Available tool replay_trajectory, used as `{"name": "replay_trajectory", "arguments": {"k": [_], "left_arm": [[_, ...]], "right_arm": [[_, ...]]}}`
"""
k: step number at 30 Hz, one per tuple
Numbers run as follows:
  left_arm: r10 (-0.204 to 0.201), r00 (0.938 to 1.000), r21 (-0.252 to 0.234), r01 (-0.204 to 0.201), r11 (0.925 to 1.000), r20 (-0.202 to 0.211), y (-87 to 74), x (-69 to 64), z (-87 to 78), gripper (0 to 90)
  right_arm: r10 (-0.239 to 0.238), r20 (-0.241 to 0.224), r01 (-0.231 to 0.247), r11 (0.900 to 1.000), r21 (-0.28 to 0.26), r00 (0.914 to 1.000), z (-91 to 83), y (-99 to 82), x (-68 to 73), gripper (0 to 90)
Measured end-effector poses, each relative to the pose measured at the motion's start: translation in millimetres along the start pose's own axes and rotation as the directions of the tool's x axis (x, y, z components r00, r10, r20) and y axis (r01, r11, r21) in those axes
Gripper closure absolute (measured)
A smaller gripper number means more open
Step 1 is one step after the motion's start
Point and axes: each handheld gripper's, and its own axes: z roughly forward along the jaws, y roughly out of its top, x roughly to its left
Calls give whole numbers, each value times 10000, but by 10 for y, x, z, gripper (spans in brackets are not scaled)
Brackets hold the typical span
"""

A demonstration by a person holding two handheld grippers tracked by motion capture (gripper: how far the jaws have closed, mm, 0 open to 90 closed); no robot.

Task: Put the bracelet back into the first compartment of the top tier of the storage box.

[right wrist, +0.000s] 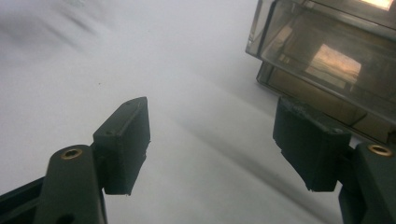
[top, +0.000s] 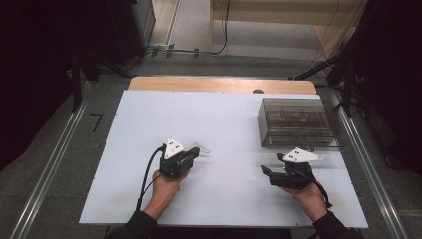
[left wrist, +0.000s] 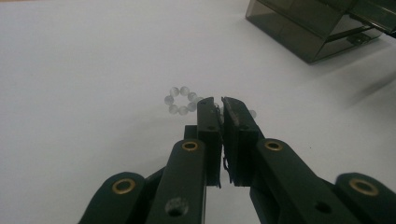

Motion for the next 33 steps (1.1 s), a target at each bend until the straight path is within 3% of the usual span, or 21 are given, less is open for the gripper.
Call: {"name": "replay_trajectory", "arguments": {"k": [33], "left_arm": [[200,9984,134,-207,9997,523,49,-217,230,863]], "right_arm": [[-566,-512,566,9984,-11,9971,297,255,220,302]]}}
